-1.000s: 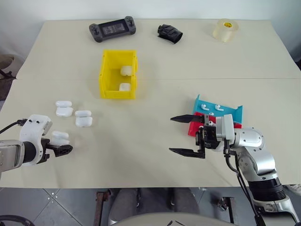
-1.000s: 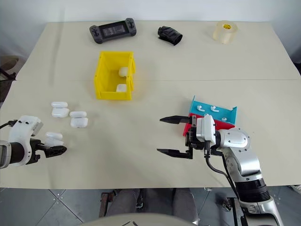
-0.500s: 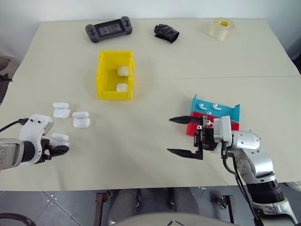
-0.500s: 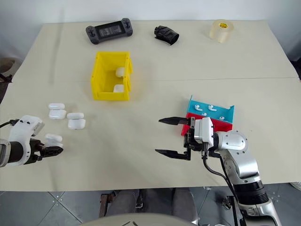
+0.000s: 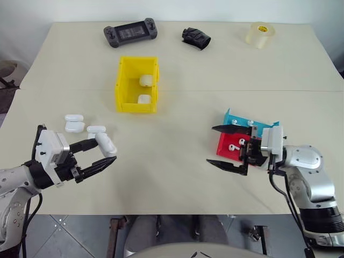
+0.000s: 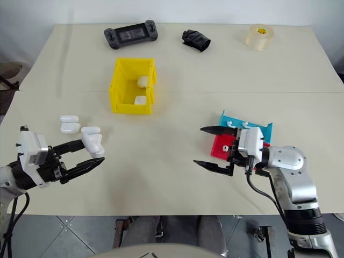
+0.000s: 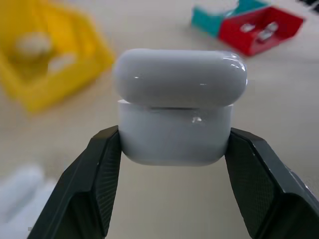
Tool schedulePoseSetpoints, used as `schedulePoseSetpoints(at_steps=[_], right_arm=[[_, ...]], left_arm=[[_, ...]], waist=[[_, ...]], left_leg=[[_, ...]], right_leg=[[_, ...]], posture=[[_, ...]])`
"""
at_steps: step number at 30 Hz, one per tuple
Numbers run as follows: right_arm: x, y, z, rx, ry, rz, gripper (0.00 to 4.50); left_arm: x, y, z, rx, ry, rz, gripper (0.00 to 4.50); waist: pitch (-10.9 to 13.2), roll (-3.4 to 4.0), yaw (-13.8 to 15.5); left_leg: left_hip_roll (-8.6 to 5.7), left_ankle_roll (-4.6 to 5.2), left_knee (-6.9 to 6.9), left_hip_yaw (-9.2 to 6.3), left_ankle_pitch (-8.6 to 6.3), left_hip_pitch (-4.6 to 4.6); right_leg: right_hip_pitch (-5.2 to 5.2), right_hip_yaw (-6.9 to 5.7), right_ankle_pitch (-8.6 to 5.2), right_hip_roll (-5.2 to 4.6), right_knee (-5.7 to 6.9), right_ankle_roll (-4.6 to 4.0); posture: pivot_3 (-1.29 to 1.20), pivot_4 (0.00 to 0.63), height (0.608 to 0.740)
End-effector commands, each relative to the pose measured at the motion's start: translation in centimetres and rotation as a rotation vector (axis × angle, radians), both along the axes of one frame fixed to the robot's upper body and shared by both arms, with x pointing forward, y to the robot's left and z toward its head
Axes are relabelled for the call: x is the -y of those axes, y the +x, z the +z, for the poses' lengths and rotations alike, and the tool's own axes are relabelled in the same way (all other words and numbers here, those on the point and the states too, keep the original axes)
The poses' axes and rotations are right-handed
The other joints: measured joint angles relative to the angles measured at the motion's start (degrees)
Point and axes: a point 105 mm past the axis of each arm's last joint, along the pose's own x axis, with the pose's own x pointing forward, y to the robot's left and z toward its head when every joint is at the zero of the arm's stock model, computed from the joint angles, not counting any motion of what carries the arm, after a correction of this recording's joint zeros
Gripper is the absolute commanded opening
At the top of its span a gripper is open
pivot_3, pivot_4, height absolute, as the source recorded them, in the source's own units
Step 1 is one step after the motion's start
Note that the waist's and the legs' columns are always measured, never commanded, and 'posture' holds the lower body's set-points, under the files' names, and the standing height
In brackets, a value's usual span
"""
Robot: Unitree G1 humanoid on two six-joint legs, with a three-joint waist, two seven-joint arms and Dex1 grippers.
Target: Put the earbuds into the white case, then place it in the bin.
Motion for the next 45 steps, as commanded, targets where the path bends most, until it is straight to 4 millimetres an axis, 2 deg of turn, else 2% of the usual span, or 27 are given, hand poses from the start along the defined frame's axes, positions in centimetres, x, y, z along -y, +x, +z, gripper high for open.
schedulePoseSetpoints(at_steps=[1, 3, 7, 13, 17, 21, 23, 27, 33, 37, 45], right_arm=[[2.0, -0.8, 1.2, 0.045, -0.024, -0.079, 4.50], [3.0, -1.1, 1.3, 0.046, -0.042, -0.116, 4.50], [6.6, -3.0, 1.4, 0.039, -0.106, -0.279, 4.50], [11.4, -7.3, 1.1, -0.012, -0.182, -0.527, 4.50], [13.4, -10.2, 0.7, -0.081, -0.228, -0.625, 4.50], [14.7, -11.2, 0.3, -0.133, -0.259, -0.686, 4.50], [14.3, -10.6, 0.5, -0.142, -0.265, -0.677, 4.50], [12.1, -7.7, 1.6, -0.177, -0.258, -0.606, 4.50], [10.5, -3.3, 0.4, -0.385, -0.511, -0.520, 4.50], [9.3, -1.6, -0.1, -0.423, -0.667, -0.396, 4.50], [10.2, 0.6, -1.7, -0.374, -0.924, -0.302, 4.50]], left_arm=[[3.8, -0.2, 0.2, 0.078, -0.031, -0.250, 2.77], [5.0, 0.1, 0.0, 0.098, -0.032, -0.322, 2.77], [9.4, 0.7, -0.4, 0.150, -0.123, -0.551, 2.77], [14.1, 1.5, -1.3, 0.210, -0.188, -0.728, 2.77], [15.5, 1.4, -2.1, 0.190, -0.203, -0.762, 2.77], [16.6, 1.7, -2.1, 0.191, -0.232, -0.740, 2.77], [16.9, 1.6, -2.0, 0.191, -0.243, -0.736, 2.77], [17.5, 1.3, -1.8, 0.188, -0.264, -0.717, 2.77], [18.0, 0.8, -1.8, 0.186, -0.264, -0.706, 2.77], [18.1, 0.6, -1.6, 0.191, -0.268, -0.695, 2.77], [18.2, 0.2, -1.4, 0.190, -0.271, -0.694, 2.77]], waist=[[0.0, 0.02, 0.2], [0.0, -0.06, 0.0], [0.0, 0.00, 0.1], [-0.1, -0.07, 0.0], [-0.1, -0.07, -0.2], [-0.1, -0.06, -0.1], [-0.1, -0.06, -0.1], [-0.1, 0.03, -0.2], [-0.1, 0.12, 0.1], [-0.1, 0.14, 0.2], [-0.1, 0.16, -0.1]], left_leg=[[-0.03, 0.04, 0.01, 0.01, 0.02, -0.01], [-0.08, 0.15, 0.11, 0.02, 0.02, -0.02], [-0.15, 0.29, 0.15, 0.12, 0.01, 0.00], [-0.43, 0.40, 0.17, 0.55, 0.04, 0.04], [-0.40, 0.43, 0.13, 0.53, 0.03, 0.10], [-0.09, 0.53, 0.08, 0.31, -0.02, 0.48], [-0.04, 0.55, 0.02, 0.28, -0.07, 0.73], [-0.02, 0.54, 0.02, 0.42, -0.10, 0.80], [-0.02, 0.55, 0.06, 0.35, -0.09, 0.75], [-0.07, 0.58, 0.15, 0.20, -0.10, 0.62], [-0.11, 0.60, 0.20, 0.09, -0.12, 0.34]], right_leg=[[0.00, -0.01, 0.01, -0.01, 0.04, 0.02], [0.05, -0.01, 0.08, -0.02, 0.30, 0.14], [0.10, -0.04, 0.12, -0.07, 0.33, 0.21], [0.20, -0.11, 0.13, -0.06, 0.31, 0.25], [0.33, -0.09, 0.13, -0.07, 0.14, 0.26], [0.73, -0.07, 0.14, -0.07, -0.19, 0.26], [1.01, -0.08, 0.14, -0.07, -0.56, 0.26], [1.01, 0.05, 0.14, -0.08, -0.62, 0.26], [1.02, -0.03, 0.14, -0.10, -0.65, 0.26], [1.01, -0.15, 0.15, -0.13, -0.69, 0.29], [0.89, -0.32, 0.21, -0.13, -0.68, 0.39]], posture=[[0.00, 0.150, 0.740], [0.00, 0.150, 0.740], [0.00, 0.150, 0.740], [0.00, 0.150, 0.740], [0.00, 0.150, 0.740], [0.00, 0.150, 0.740], [0.00, 0.150, 0.740], [0.00, 0.150, 0.740], [0.00, 0.150, 0.740], [0.00, 0.150, 0.740], [0.00, 0.150, 0.740]])
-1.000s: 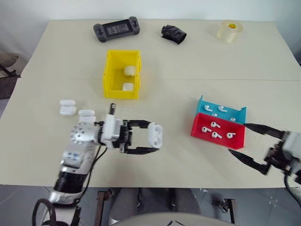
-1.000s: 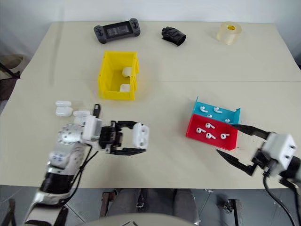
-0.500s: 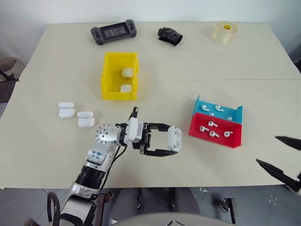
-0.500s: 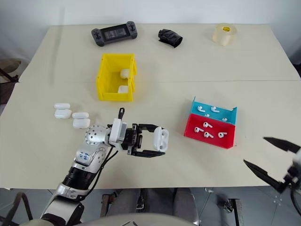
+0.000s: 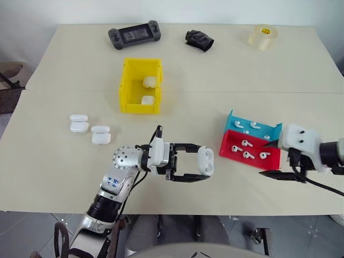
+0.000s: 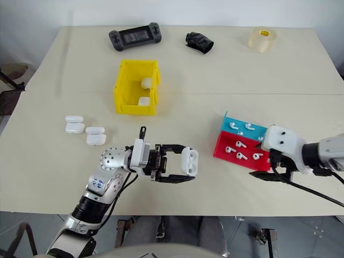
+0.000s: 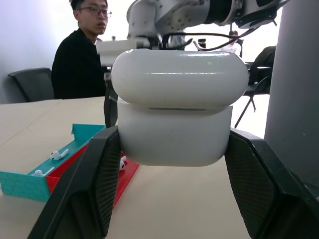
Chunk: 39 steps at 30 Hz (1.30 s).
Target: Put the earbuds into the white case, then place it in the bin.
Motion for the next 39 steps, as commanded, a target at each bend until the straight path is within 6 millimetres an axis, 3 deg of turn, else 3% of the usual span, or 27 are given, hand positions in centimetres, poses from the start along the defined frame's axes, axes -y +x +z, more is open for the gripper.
schedulePoseSetpoints(at_steps=[1, 6, 10, 20, 23, 26, 39], right_arm=[[0.8, 0.7, 0.3, 0.020, -0.104, 0.069, 4.50], [1.2, 1.4, 0.3, 0.017, -0.197, 0.163, 4.50], [0.5, 2.0, 0.5, 0.028, -0.184, 0.196, 4.50], [1.0, 3.0, -0.6, 0.023, -0.270, 0.280, 4.50], [0.9, 3.2, -0.8, 0.024, -0.266, 0.289, 3.95], [0.6, 3.4, -0.8, 0.033, -0.262, 0.296, 3.00], [-0.1, 3.8, 0.5, 0.060, -0.275, 0.343, 3.00]], left_arm=[[0.2, -0.7, 0.7, 0.028, -0.018, -0.012, 2.77], [0.2, -0.8, 0.7, 0.025, -0.016, -0.011, 2.77], [0.3, -0.9, 0.7, 0.022, -0.017, -0.013, 2.77], [0.5, -1.0, 1.0, 0.028, -0.023, -0.019, 2.77], [0.4, -1.1, 1.0, 0.028, -0.021, -0.022, 2.77], [0.4, -1.2, 1.0, 0.028, -0.020, -0.023, 2.77], [0.3, -1.1, 1.1, 0.035, -0.017, -0.008, 2.77]], waist=[[0.0, 0.02, -0.1], [0.0, 0.05, 0.0], [0.0, 0.07, -0.1], [0.0, 0.13, -0.1], [0.0, 0.13, -0.1], [0.0, 0.14, -0.1], [0.1, 0.16, -0.1]], left_leg=[[-0.01, 0.00, 0.02, -0.01, 0.00, -0.07], [0.00, -0.01, 0.18, -0.16, 0.00, -0.28], [0.00, -0.01, 0.28, -0.23, 0.00, -0.34], [-0.02, -0.01, 0.53, -0.34, 0.00, -0.42], [-0.02, -0.01, 0.54, -0.34, 0.00, -0.42], [-0.01, -0.01, 0.56, -0.35, 0.00, -0.42], [-0.02, -0.01, 0.58, -0.35, 0.00, -0.43]], right_leg=[[-0.05, -0.01, 0.01, 0.00, 0.01, 0.01], [-0.14, -0.19, 0.01, 0.01, 0.05, 0.01], [-0.12, -0.26, 0.01, 0.00, 0.04, 0.01], [-0.09, -0.34, 0.01, 0.01, 0.13, 0.02], [-0.09, -0.34, 0.01, 0.01, 0.19, 0.01], [-0.10, -0.35, 0.01, 0.01, 0.23, 0.01], [-0.10, -0.35, 0.01, 0.00, 0.23, 0.02]], posture=[[0.00, 0.150, 0.740], [0.00, 0.150, 0.740], [0.00, 0.150, 0.740], [0.00, 0.150, 0.740], [0.00, 0.150, 0.740], [0.00, 0.150, 0.740], [0.00, 0.150, 0.740]])
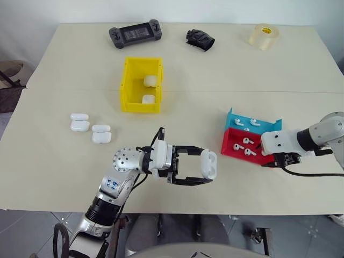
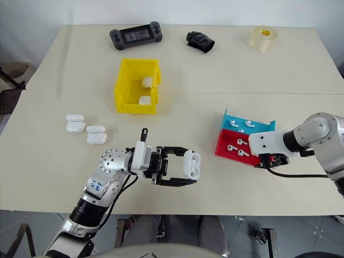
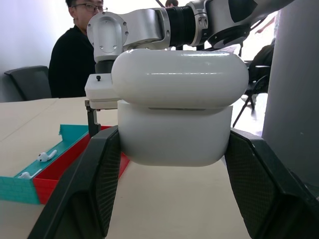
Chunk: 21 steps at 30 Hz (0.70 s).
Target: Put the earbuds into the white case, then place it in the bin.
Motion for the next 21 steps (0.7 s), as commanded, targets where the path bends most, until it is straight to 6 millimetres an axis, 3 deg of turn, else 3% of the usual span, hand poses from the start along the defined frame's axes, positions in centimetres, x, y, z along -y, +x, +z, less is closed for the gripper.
schedulePoseSetpoints(at_steps=[1, 7, 21], right_arm=[[-0.3, 0.3, 1.7, 0.025, 0.005, 0.012, 3.00], [0.3, 0.6, 2.2, 0.024, -0.034, 0.017, 3.00], [1.5, 1.6, 0.8, 0.047, -0.132, 0.121, 3.00]], left_arm=[[0.1, -0.6, 1.1, 0.046, -0.031, -0.008, 2.77], [0.0, -0.7, 1.1, 0.047, -0.032, 0.000, 2.77], [-0.1, -0.6, 1.1, 0.054, -0.034, 0.018, 2.77]], waist=[[0.0, 0.01, 0.0], [0.0, 0.01, 0.1], [0.0, 0.02, -0.1]], left_leg=[[0.00, 0.00, 0.00, 0.00, 0.00, 0.00], [0.00, 0.00, 0.01, -0.01, 0.00, 0.00], [0.00, 0.00, 0.02, -0.01, 0.00, -0.01]], right_leg=[[0.00, 0.00, 0.00, 0.00, 0.00, 0.00], [0.00, 0.00, 0.00, 0.00, 0.01, 0.00], [0.00, -0.01, 0.00, 0.00, 0.02, 0.00]], posture=[[0.00, 0.150, 0.740], [0.00, 0.150, 0.740], [0.00, 0.150, 0.740]])
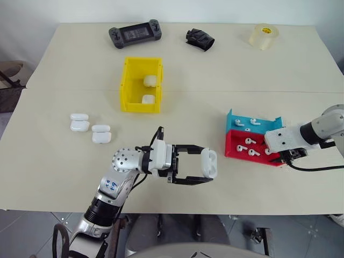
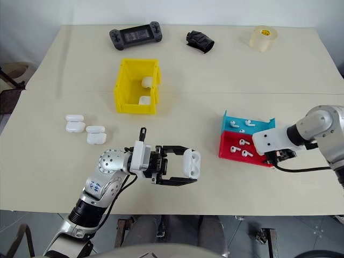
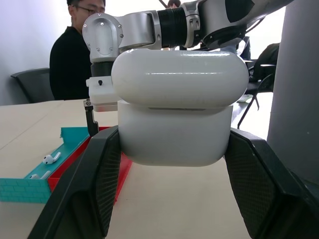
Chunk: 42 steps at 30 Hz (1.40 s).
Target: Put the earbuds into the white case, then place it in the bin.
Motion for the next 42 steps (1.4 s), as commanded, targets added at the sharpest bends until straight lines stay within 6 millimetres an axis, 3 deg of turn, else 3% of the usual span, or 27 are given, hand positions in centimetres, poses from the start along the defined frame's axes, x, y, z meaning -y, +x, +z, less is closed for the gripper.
schedulePoseSetpoints(at_steps=[1, 9, 12, 17, 31, 41, 42], right_arm=[[0.0, 0.3, 0.3, 0.016, -0.020, 0.032, 3.00], [-0.2, 0.8, 0.6, 0.010, -0.048, 0.076, 3.00], [-0.2, 0.8, 0.5, 0.004, -0.049, 0.078, 2.39], [-0.3, 0.7, 0.5, 0.000, -0.050, 0.072, 0.73], [-1.6, 0.7, 1.4, 0.017, 0.029, 0.055, 0.73], [-2.0, -0.9, 2.4, -0.060, 0.097, -0.088, 0.73], [-1.8, -1.2, 2.4, -0.079, 0.090, -0.111, 0.90]], left_arm=[[-0.1, -0.5, 0.8, 0.040, -0.029, 0.002, 2.77], [-0.2, -0.4, 0.8, 0.041, -0.027, 0.014, 2.77], [-0.2, -0.4, 0.8, 0.042, -0.027, 0.015, 2.77], [-0.2, -0.3, 0.8, 0.044, -0.027, 0.018, 2.77], [-0.2, -0.1, 0.8, 0.049, -0.028, 0.023, 2.77], [-0.4, 0.2, 0.6, 0.056, -0.022, 0.028, 2.77], [-0.4, 0.2, 0.6, 0.058, -0.021, 0.027, 2.77]], waist=[[0.0, 0.00, 0.0], [0.0, 0.00, -0.1], [0.0, 0.00, 0.0], [0.0, 0.00, 0.0], [0.0, 0.01, 0.0], [0.0, 0.02, 0.1], [0.0, 0.03, 0.0]], left_leg=[[0.00, 0.00, 0.00, 0.01, 0.00, 0.00], [0.00, 0.00, 0.02, 0.01, 0.00, 0.00], [0.00, 0.00, 0.01, 0.00, 0.00, 0.00], [0.00, 0.00, 0.03, 0.00, 0.00, 0.00], [0.00, 0.00, 0.03, 0.00, 0.00, -0.01], [-0.01, -0.01, 0.04, -0.05, 0.00, -0.03], [-0.01, -0.01, 0.04, -0.05, -0.01, -0.03]], right_leg=[[0.00, 0.00, 0.00, 0.00, -0.01, 0.00], [0.00, 0.00, 0.00, 0.00, 0.03, 0.00], [-0.01, 0.00, 0.00, 0.01, 0.03, 0.00], [0.00, 0.00, 0.00, 0.00, 0.03, 0.00], [0.00, 0.00, 0.00, 0.00, 0.03, 0.00], [0.00, -0.02, 0.00, -0.02, 0.02, 0.00], [0.00, -0.02, 0.00, -0.02, 0.02, 0.00]], posture=[[0.00, 0.150, 0.740], [0.00, 0.150, 0.740], [0.00, 0.150, 0.740], [0.00, 0.150, 0.740], [0.00, 0.150, 0.740], [0.00, 0.150, 0.740], [0.00, 0.150, 0.740]])
